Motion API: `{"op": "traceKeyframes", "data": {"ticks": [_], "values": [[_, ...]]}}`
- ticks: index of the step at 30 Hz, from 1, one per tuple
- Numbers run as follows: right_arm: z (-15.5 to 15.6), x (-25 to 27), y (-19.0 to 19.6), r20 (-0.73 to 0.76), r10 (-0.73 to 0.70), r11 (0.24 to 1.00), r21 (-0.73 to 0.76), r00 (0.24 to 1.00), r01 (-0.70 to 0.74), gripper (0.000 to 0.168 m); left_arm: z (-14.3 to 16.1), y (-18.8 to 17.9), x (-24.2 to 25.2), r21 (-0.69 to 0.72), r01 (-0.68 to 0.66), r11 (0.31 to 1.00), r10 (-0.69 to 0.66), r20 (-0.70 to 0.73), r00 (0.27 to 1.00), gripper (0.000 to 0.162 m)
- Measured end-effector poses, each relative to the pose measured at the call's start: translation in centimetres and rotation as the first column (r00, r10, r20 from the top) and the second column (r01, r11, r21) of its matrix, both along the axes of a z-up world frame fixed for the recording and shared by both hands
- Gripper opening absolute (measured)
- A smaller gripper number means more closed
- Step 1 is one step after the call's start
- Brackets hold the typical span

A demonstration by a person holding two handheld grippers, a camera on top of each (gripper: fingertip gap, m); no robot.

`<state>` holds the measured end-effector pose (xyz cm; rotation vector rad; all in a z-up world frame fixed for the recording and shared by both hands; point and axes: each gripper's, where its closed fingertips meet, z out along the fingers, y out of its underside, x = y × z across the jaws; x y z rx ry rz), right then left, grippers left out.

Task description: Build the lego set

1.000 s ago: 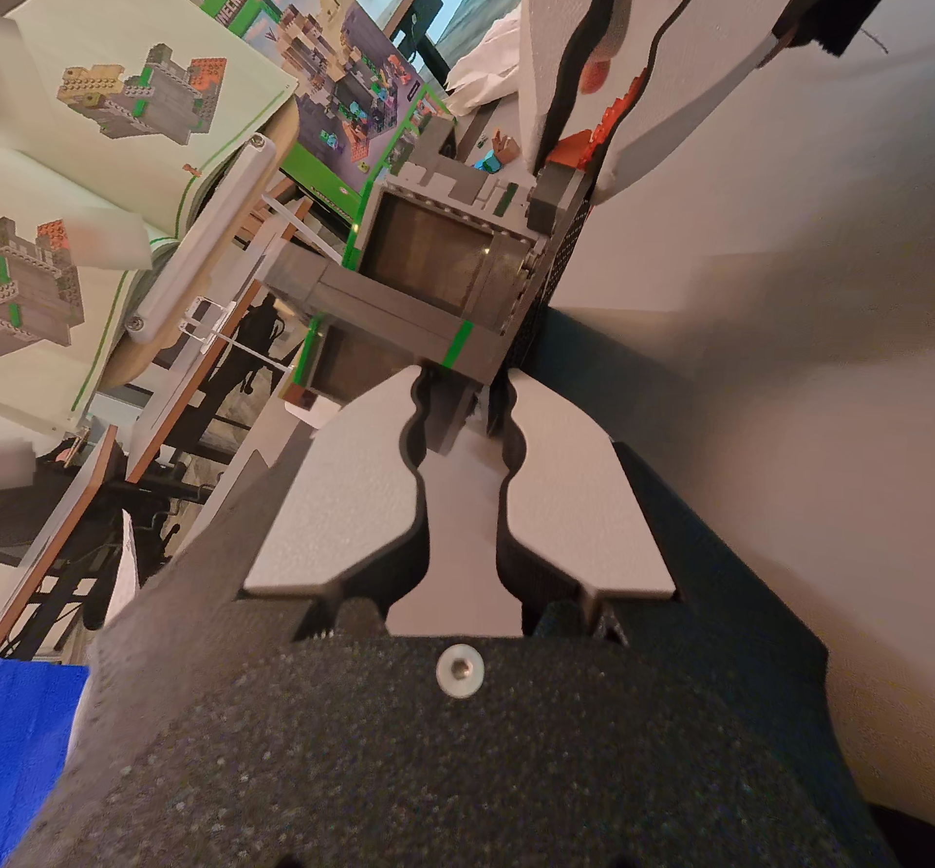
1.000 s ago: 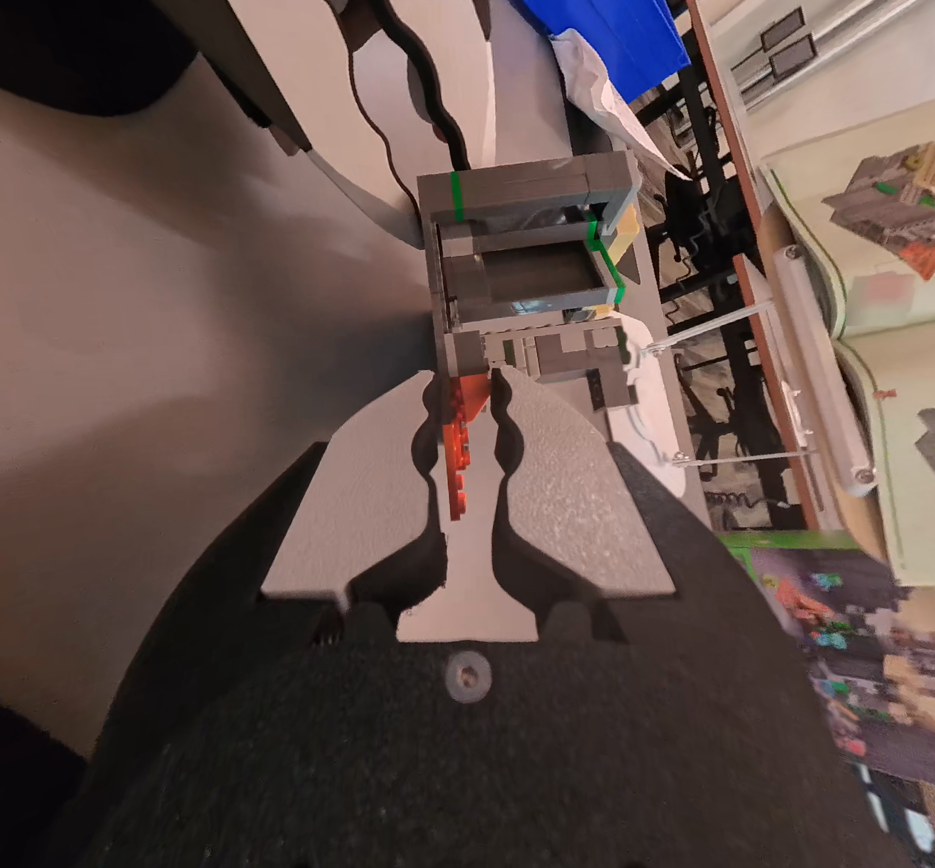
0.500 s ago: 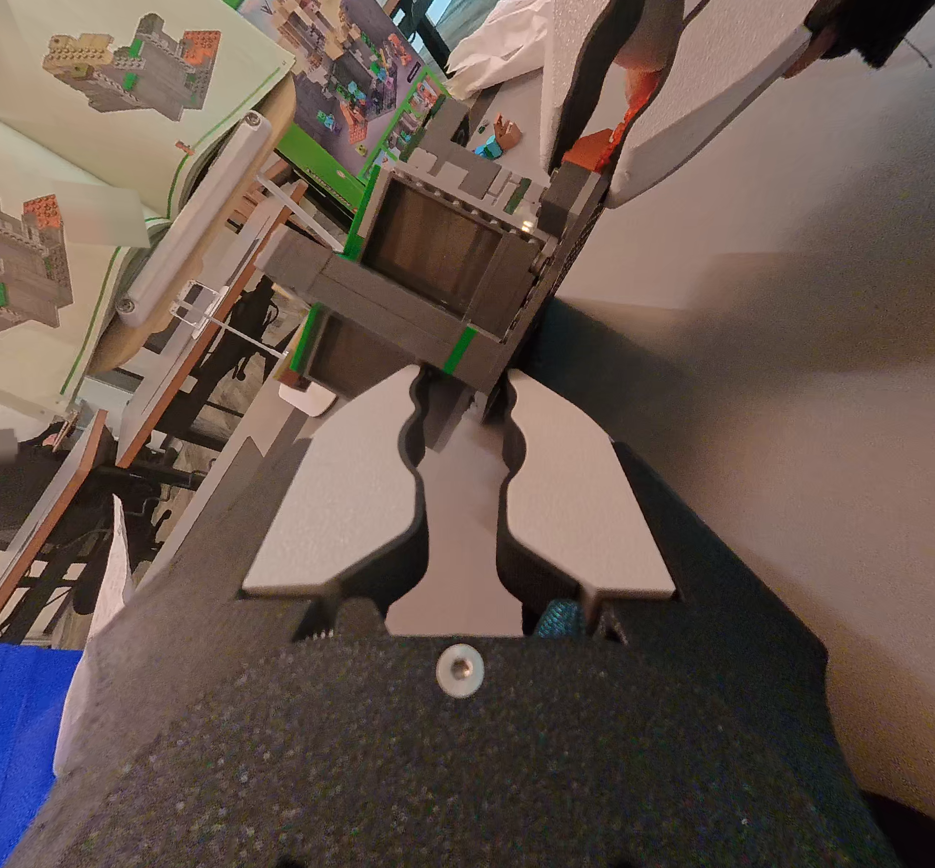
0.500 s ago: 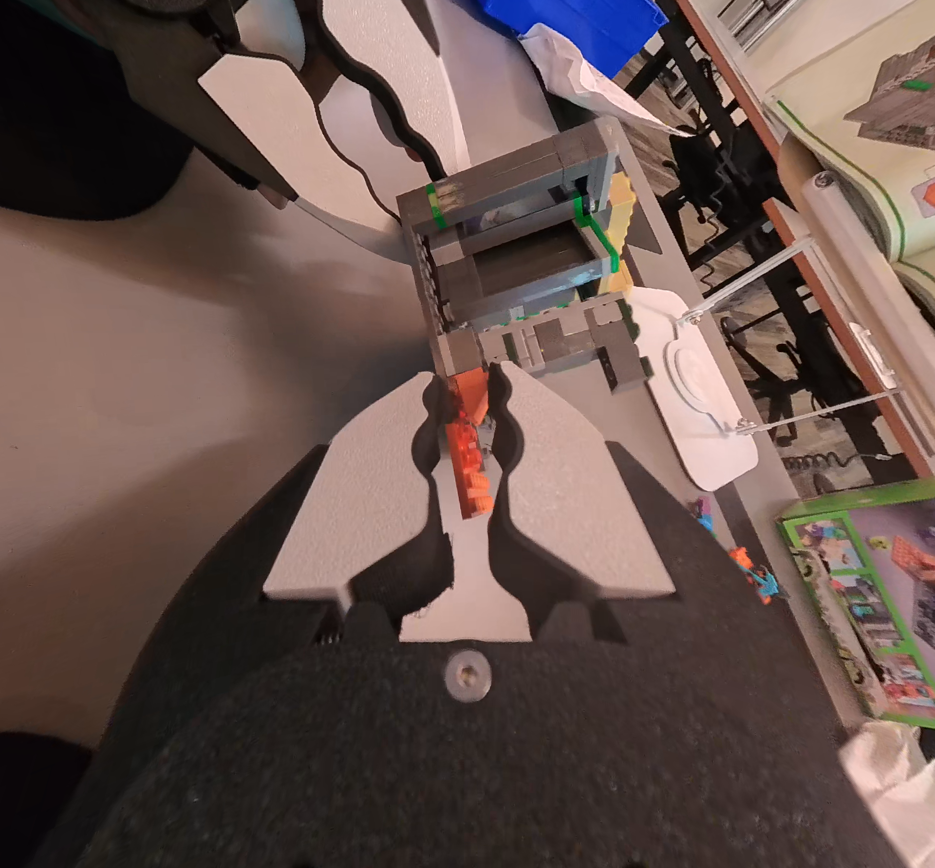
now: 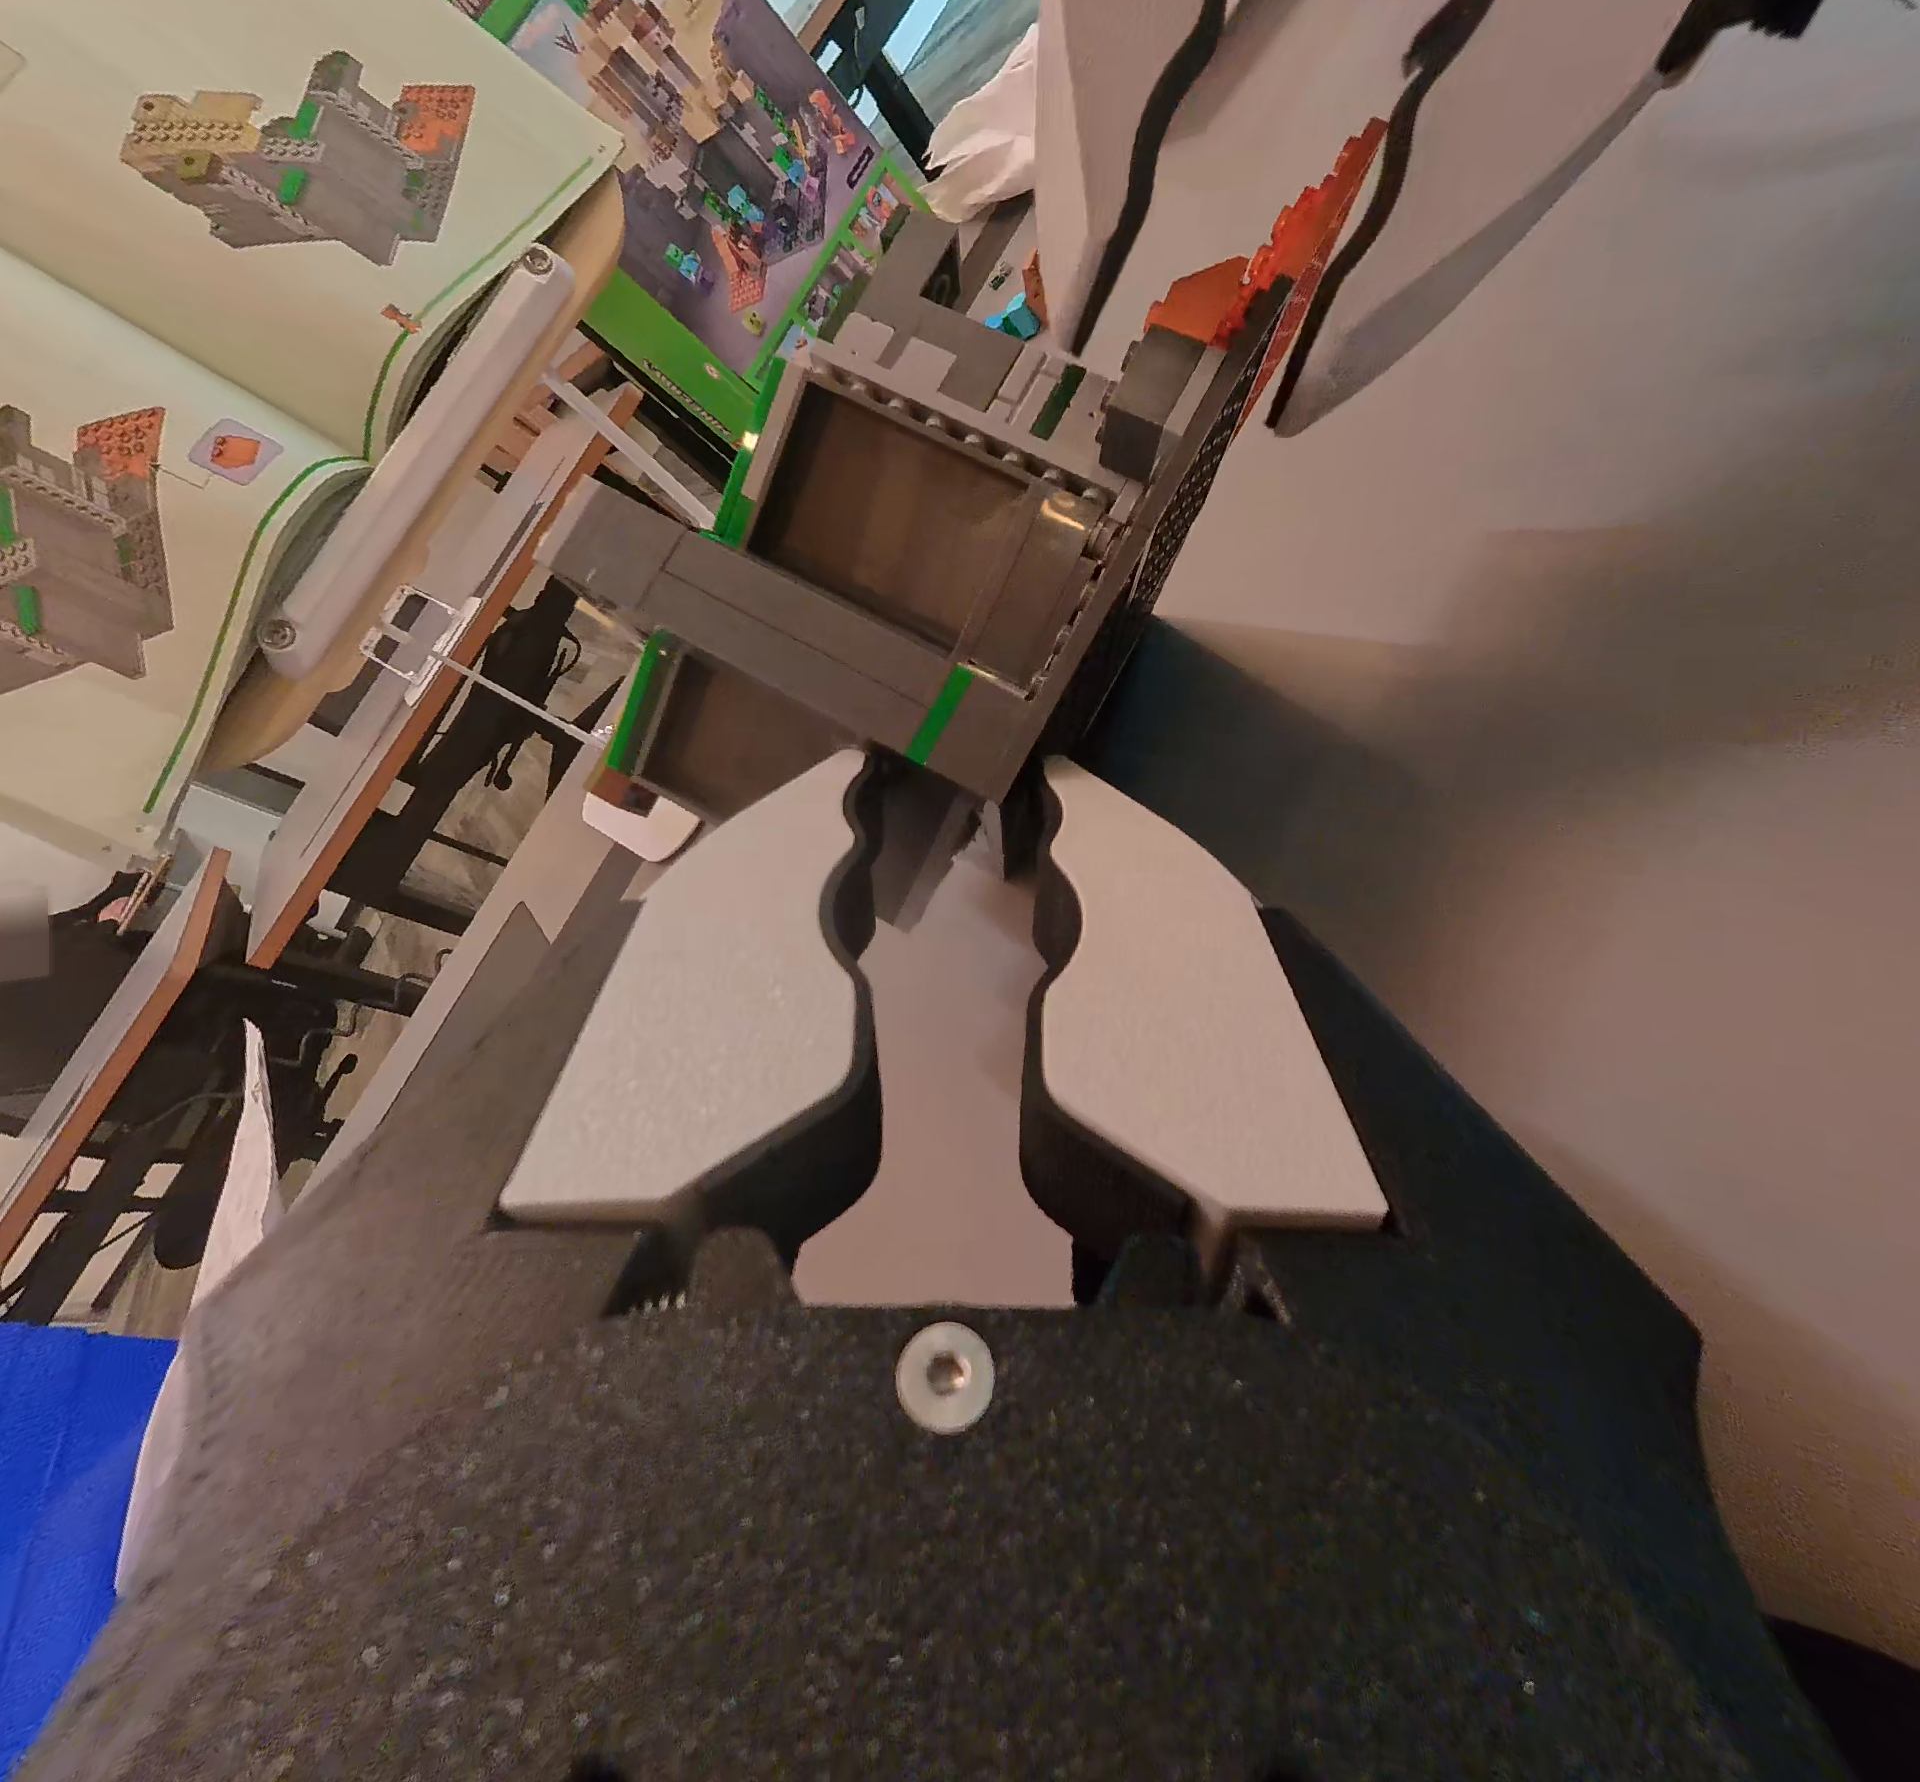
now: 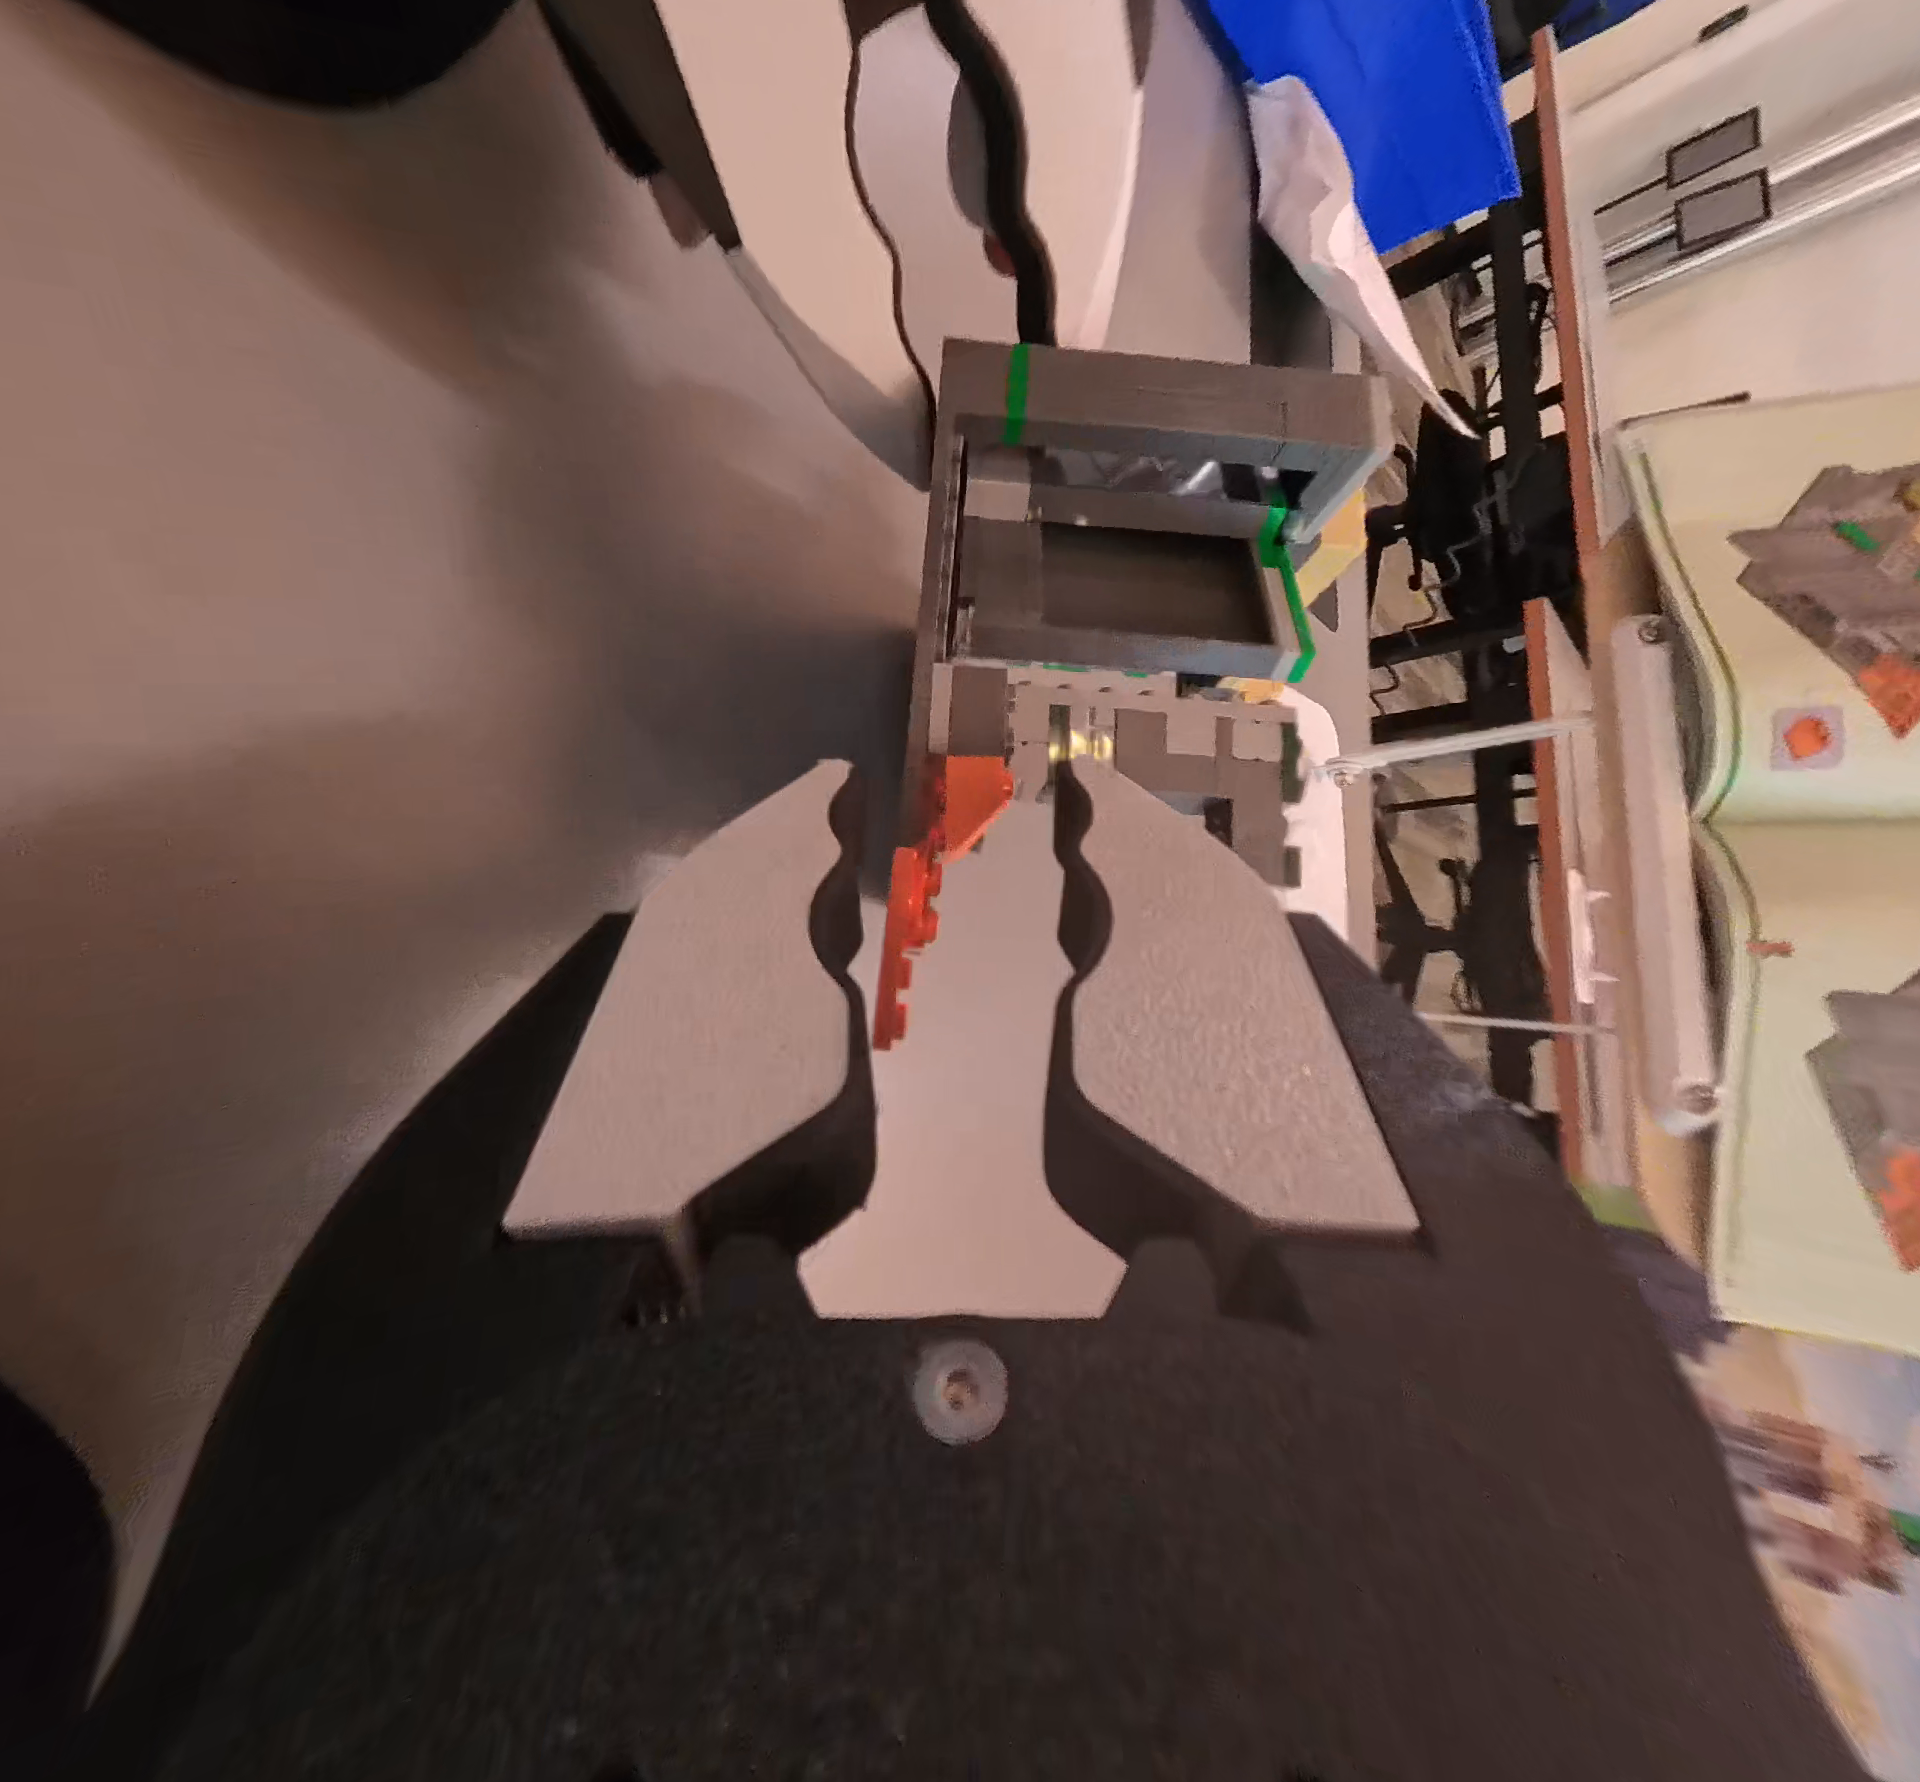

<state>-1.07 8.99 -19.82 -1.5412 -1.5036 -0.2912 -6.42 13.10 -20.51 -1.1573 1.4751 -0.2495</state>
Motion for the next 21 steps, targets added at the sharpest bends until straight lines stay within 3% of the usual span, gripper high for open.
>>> {"op": "traceKeyframes", "data": {"ticks": [6, 21], "values": [[-0.5, 0.5, 0.4, 0.127, 0.028, 1.000, 0.006, 0.992, -0.029, 0.023, 0.0, 0.2, -0.1, -0.005, -0.009, 1.000, 0.009, -0.004, 1.000, 0.026], [-1.1, 0.7, 0.1, -0.124, -0.184, 0.983, 0.008, 0.975, 0.186, 0.016, -0.6, 0.0, -0.2, -0.018, -0.006, 1.000, 0.006, -0.019, 1.000, 0.026]]}}
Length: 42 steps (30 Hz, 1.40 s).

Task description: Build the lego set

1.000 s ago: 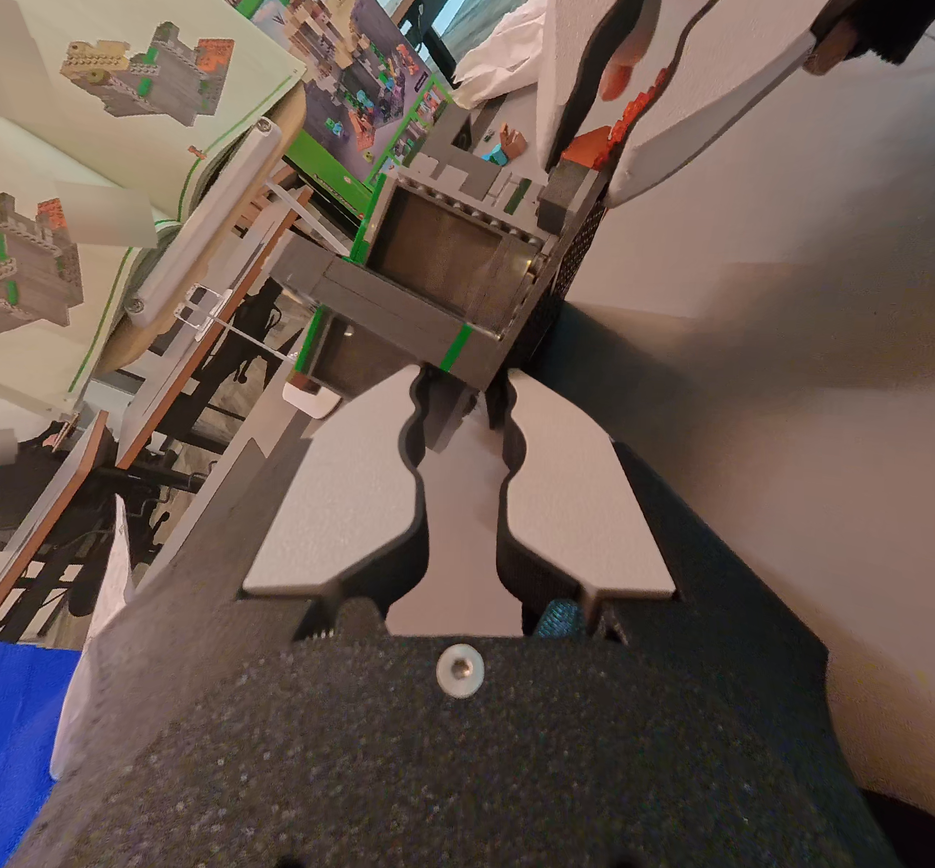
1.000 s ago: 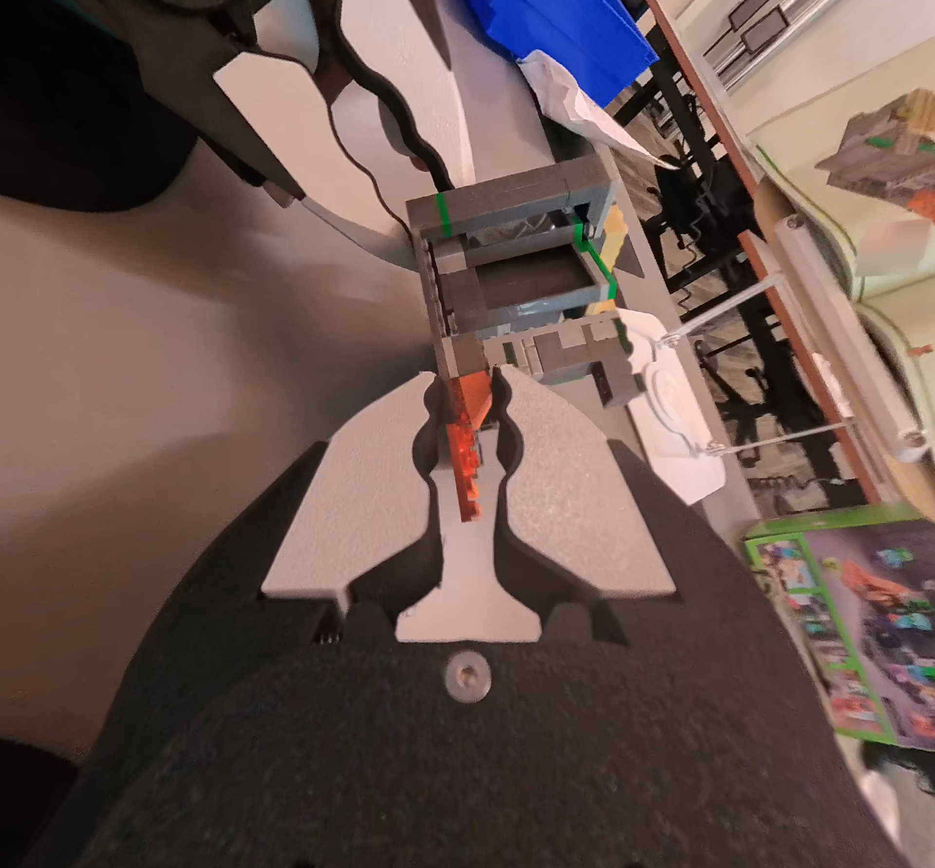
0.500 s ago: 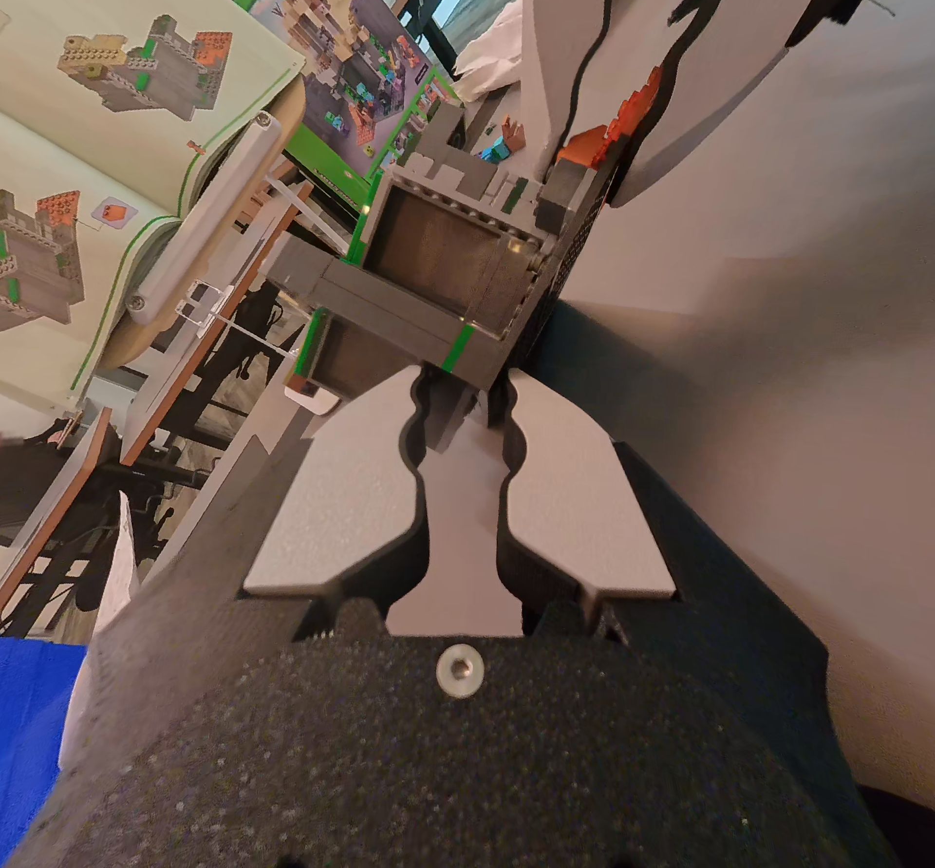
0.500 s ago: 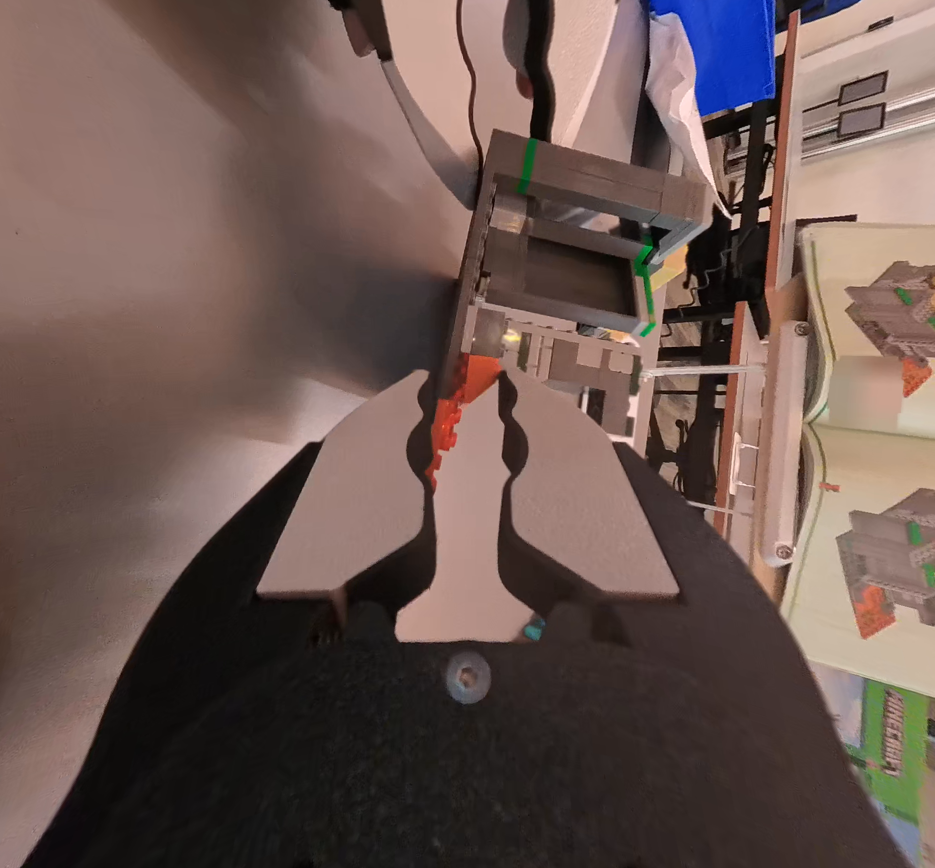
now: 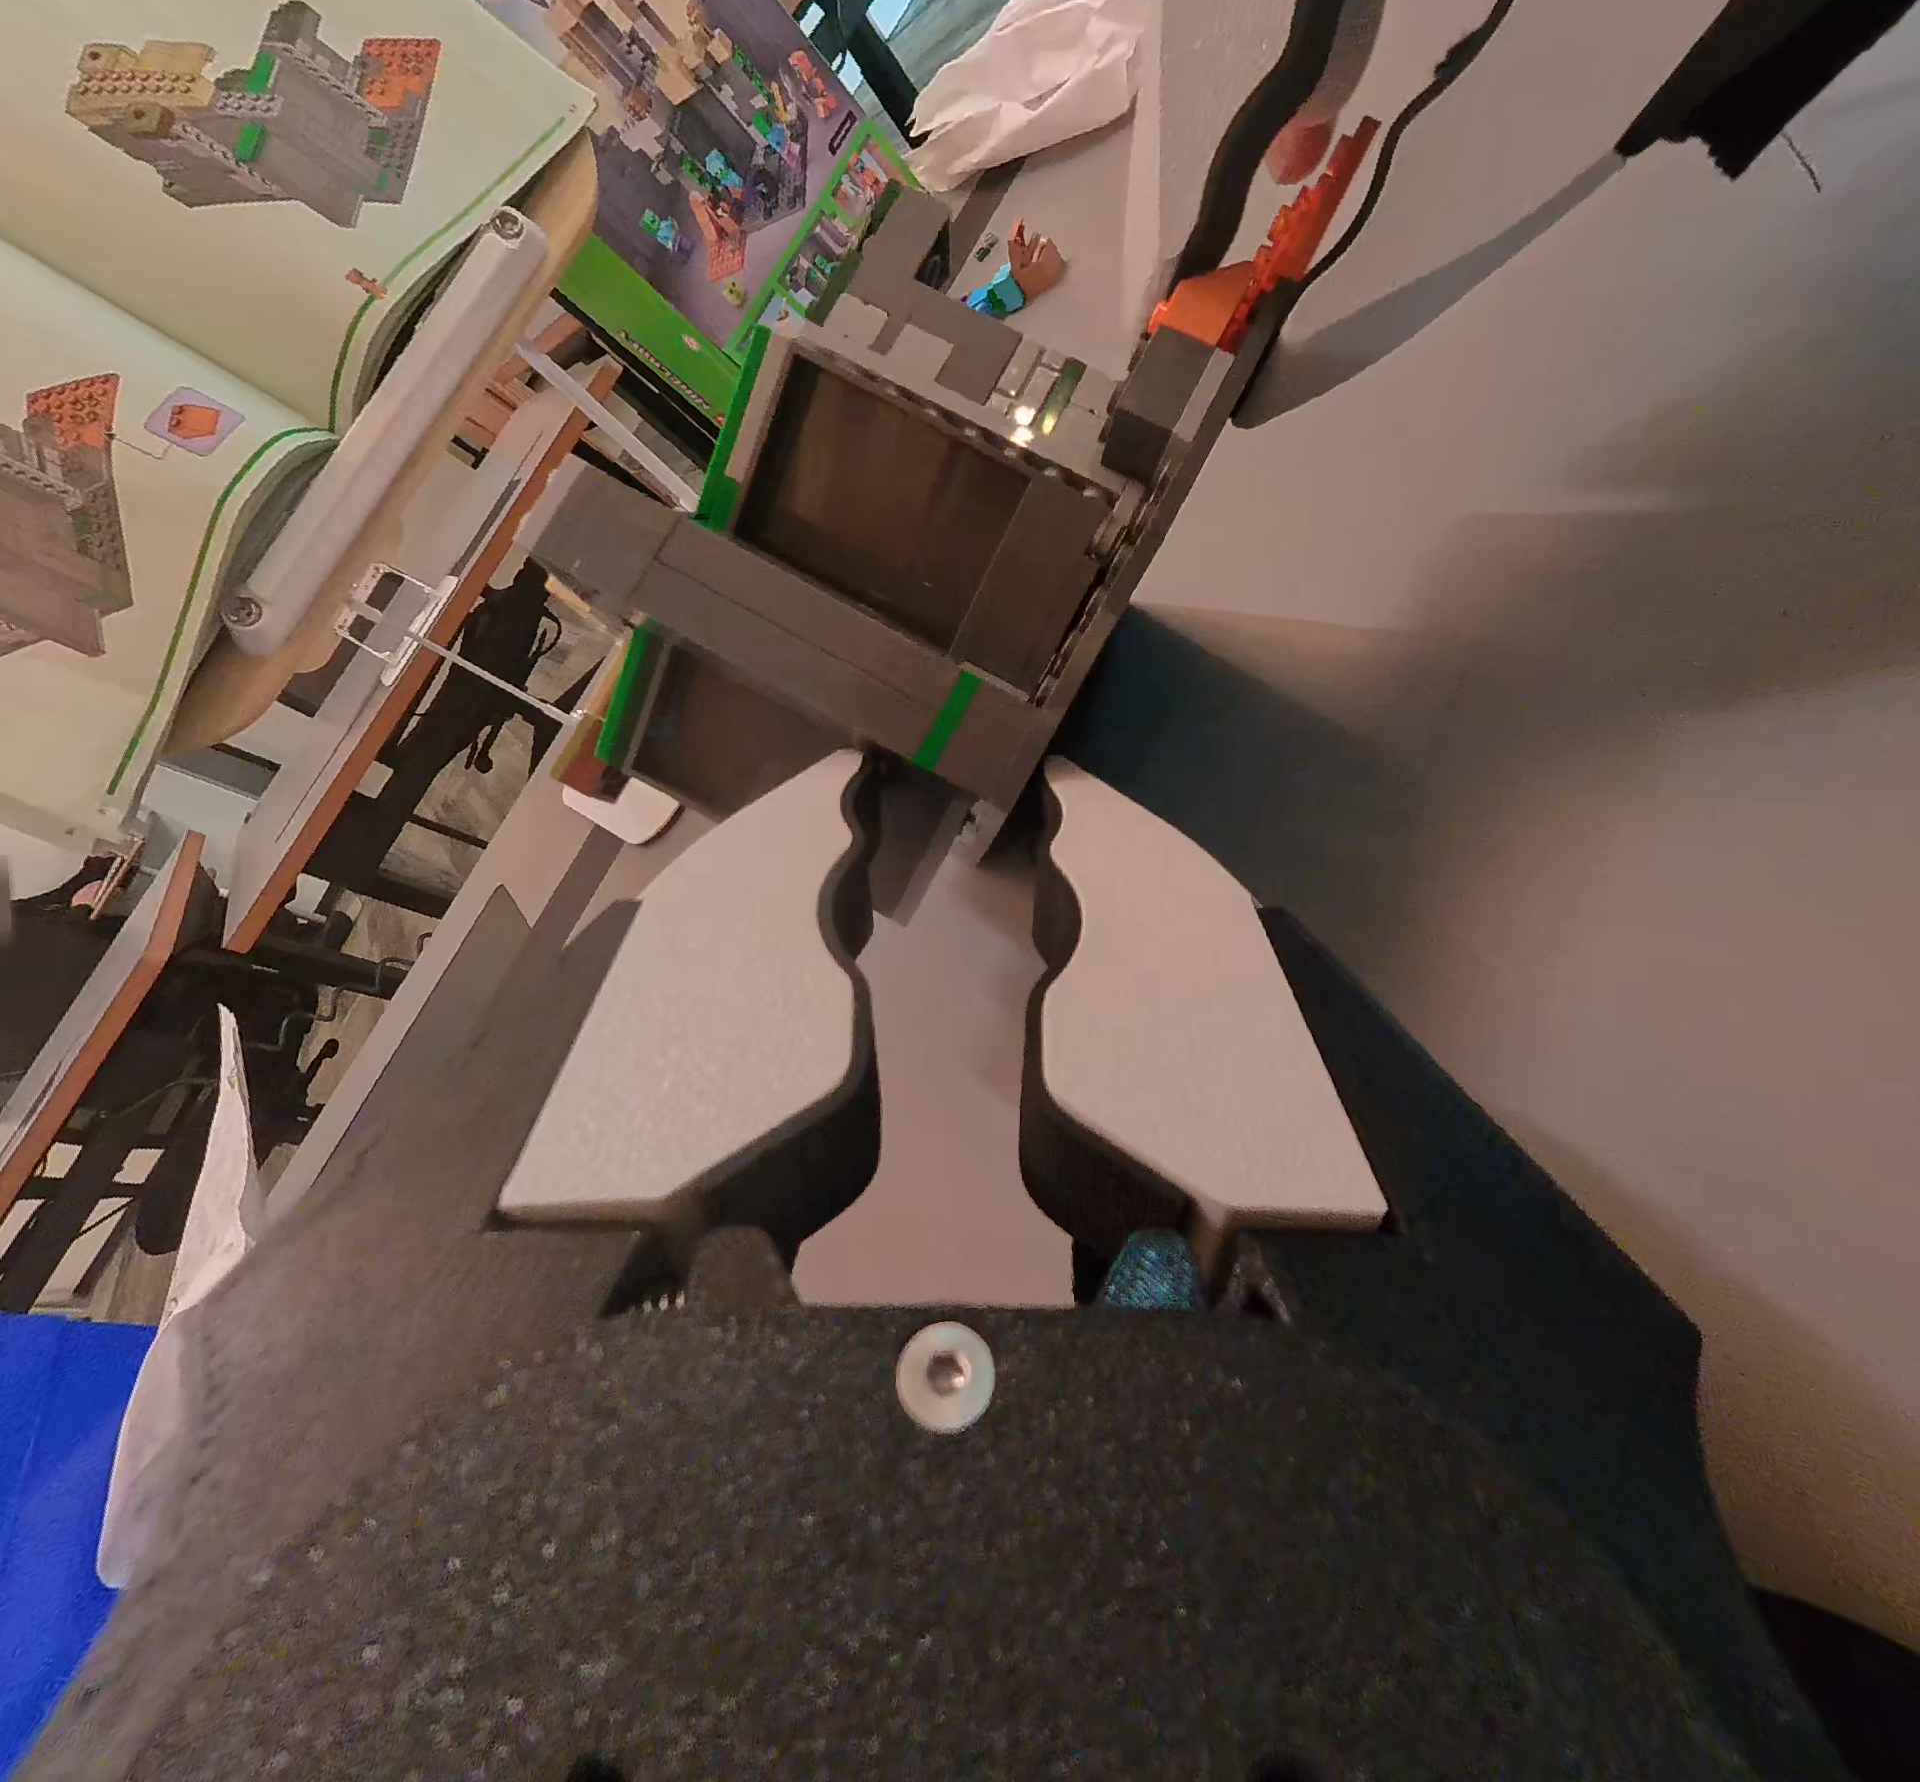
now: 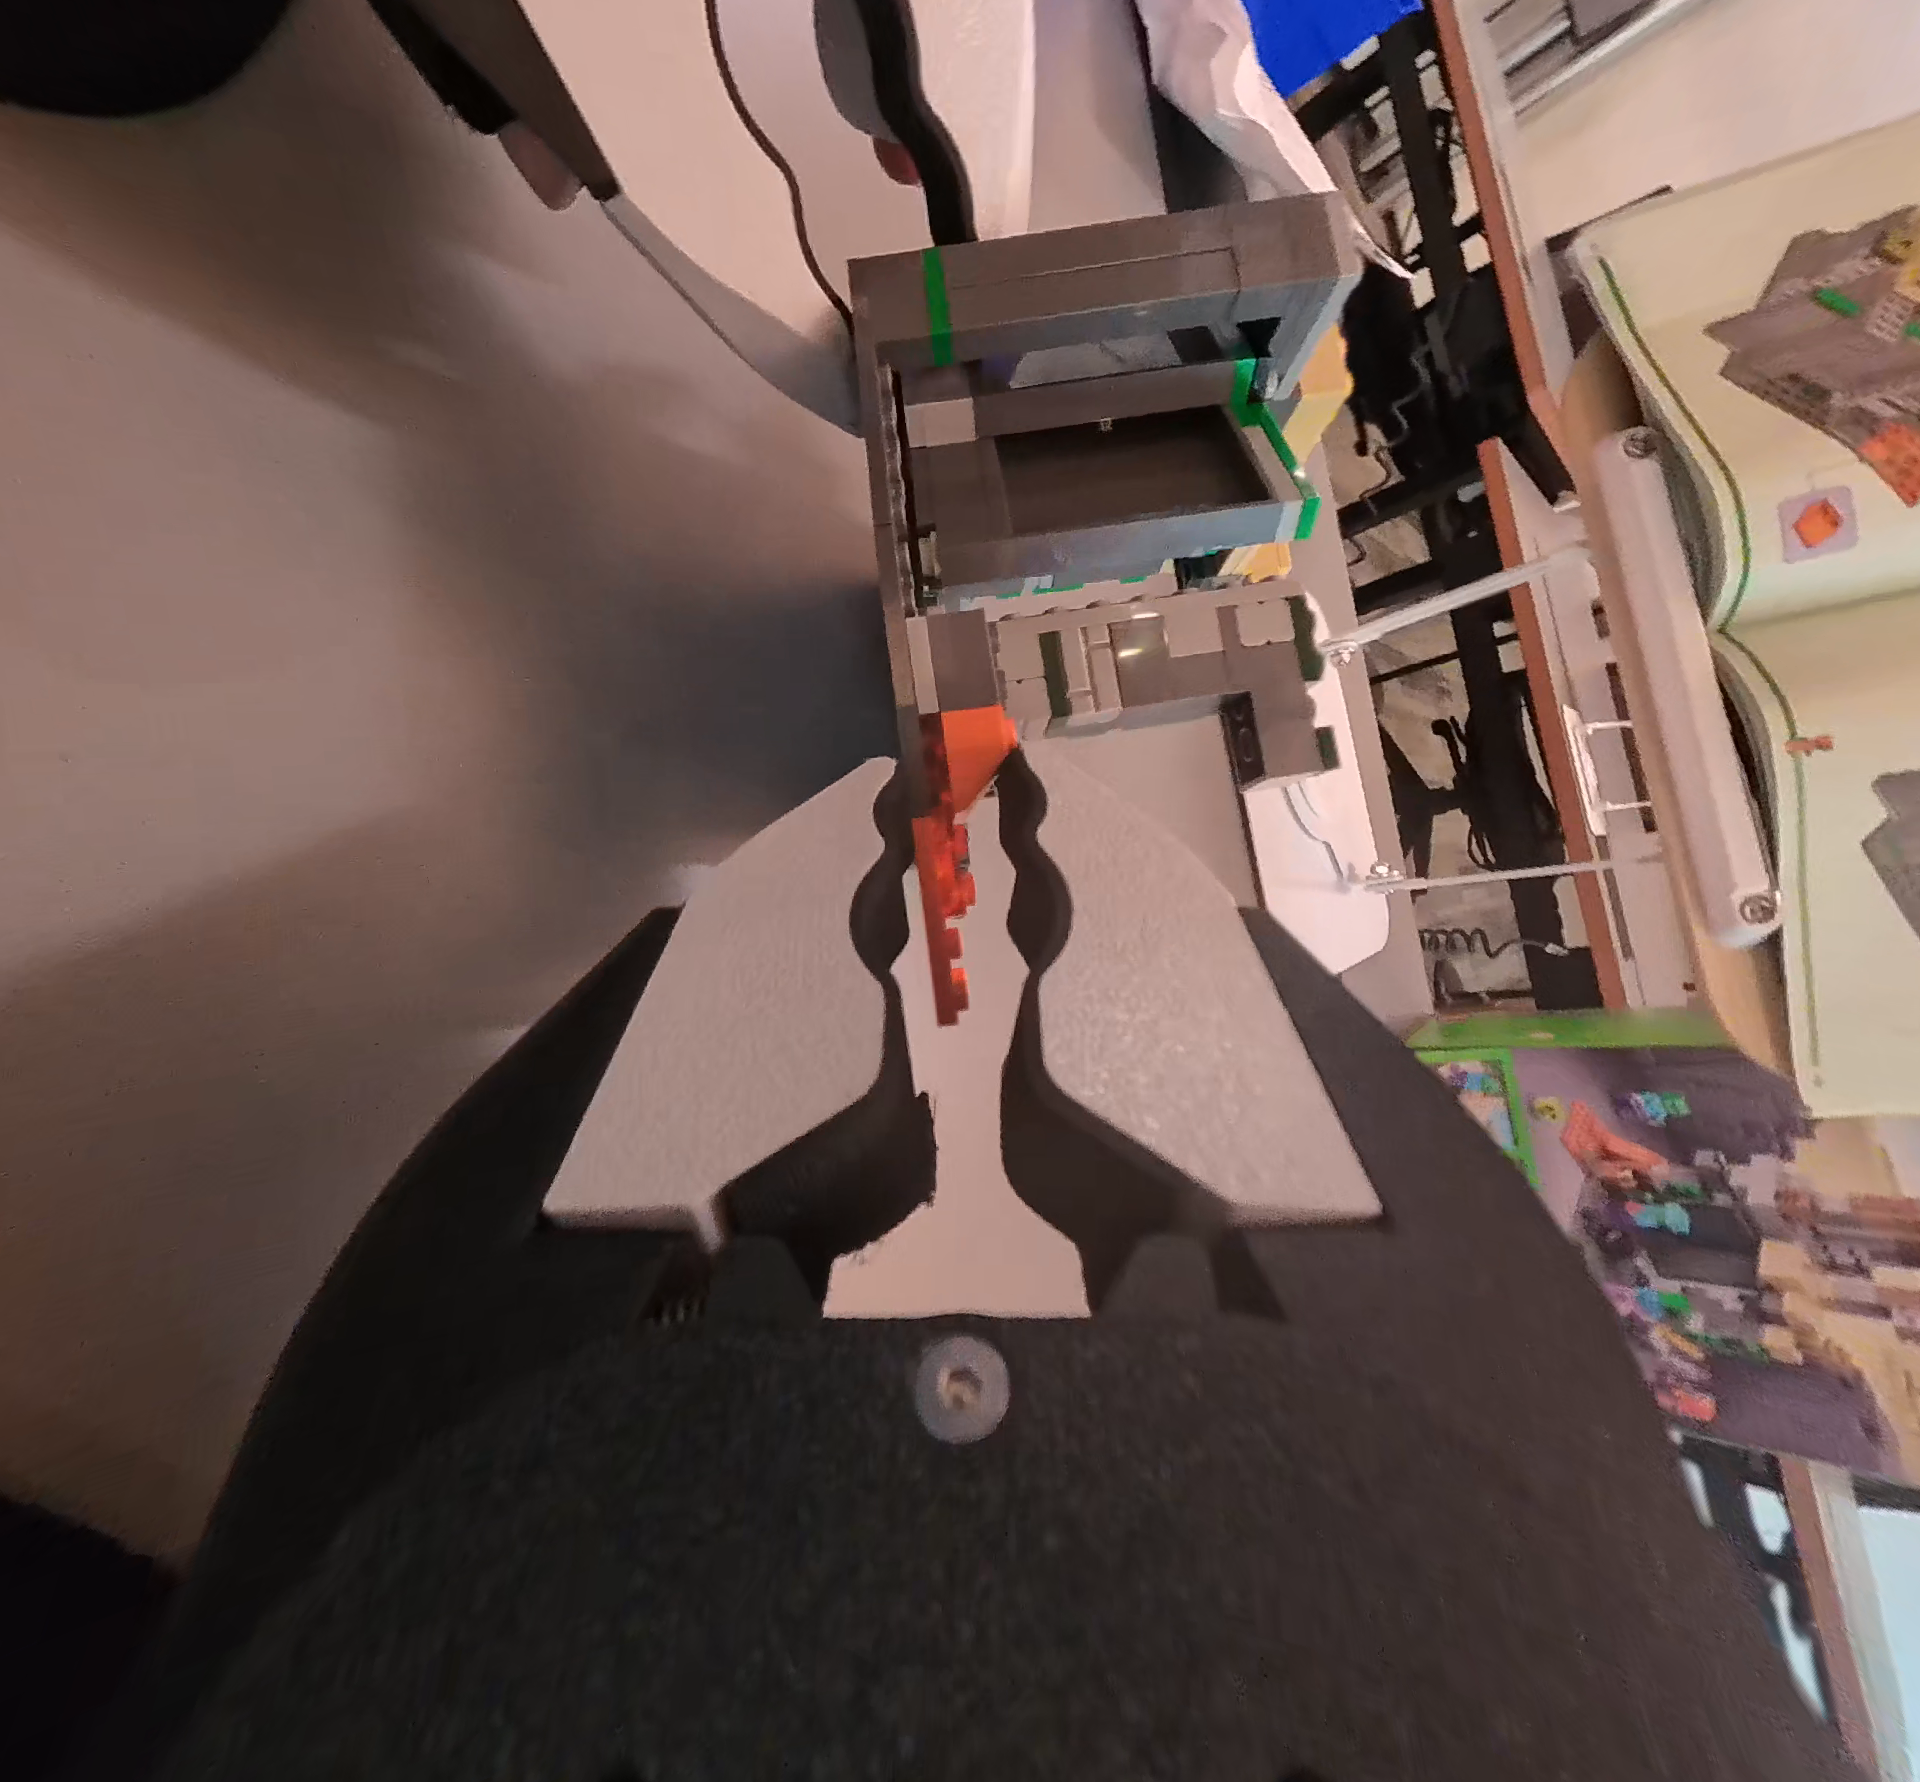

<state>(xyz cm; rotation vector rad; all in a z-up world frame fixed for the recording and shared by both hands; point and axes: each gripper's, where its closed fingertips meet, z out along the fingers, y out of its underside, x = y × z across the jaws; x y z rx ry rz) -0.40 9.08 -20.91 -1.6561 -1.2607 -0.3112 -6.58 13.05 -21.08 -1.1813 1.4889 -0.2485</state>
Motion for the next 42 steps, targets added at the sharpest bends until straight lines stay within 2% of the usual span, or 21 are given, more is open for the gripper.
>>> {"op": "traceKeyframes", "data": {"ticks": [3, 8, 12, 16, 18, 20, 27, 34, 42], "values": [[0.0, 0.0, 0.0, -0.050, -0.034, 0.999, 0.011, 0.998, 0.034, 0.014, 0.0, 0.0, 0.0, -0.002, -0.005, 1.000, 0.005, -0.001, 1.000, 0.026], [-0.1, -0.1, -0.1, -0.042, -0.030, 0.999, 0.030, 0.999, 0.031, 0.016, 0.0, 0.0, -0.1, 0.008, -0.004, 1.000, 0.004, -0.005, 1.000, 0.027], [0.4, -0.1, 0.2, 0.041, -0.007, 0.997, 0.081, 0.999, 0.003, 0.017, 0.2, 0.3, -0.1, 0.008, -0.013, 1.000, 0.013, 0.004, 1.000, 0.026], [0.7, -0.3, 0.4, 0.104, 0.019, 0.998, 0.061, 0.994, -0.025, 0.029, 0.2, 0.3, -0.1, 0.013, -0.015, 1.000, 0.015, 0.000, 1.000, 0.026], [0.8, -0.6, 0.4, 0.150, 0.051, 0.997, 0.056, 0.987, -0.060, 0.028, 0.3, 0.3, 0.0, 0.016, -0.017, 1.000, 0.017, -0.001, 1.000, 0.026], [0.6, -0.7, 0.4, 0.192, 0.063, 0.996, 0.049, 0.979, -0.073, 0.020, 0.2, 0.4, -0.1, 0.014, -0.020, 1.000, 0.020, -0.008, 1.000, 0.026], [0.6, -0.8, 0.6, 0.018, -0.033, 0.999, 0.000, 0.999, 0.033, 0.017, 0.2, 0.8, -0.2, 0.000, -0.034, 0.999, 0.034, -0.007, 0.999, 0.026], [0.8, -1.2, 1.2, -0.167, -0.130, 0.991, -0.028, 0.977, 0.127, 0.017, 0.5, 1.9, -0.2, 0.002, -0.064, 0.998, 0.064, -0.019, 0.998, 0.027], [1.2, -1.7, 2.1, -0.249, -0.190, 0.982, -0.048, 0.950, 0.184, 0.017, 0.8, 3.2, -0.4, -0.010, -0.102, 0.995, 0.101, -0.027, 0.994, 0.028]]}}
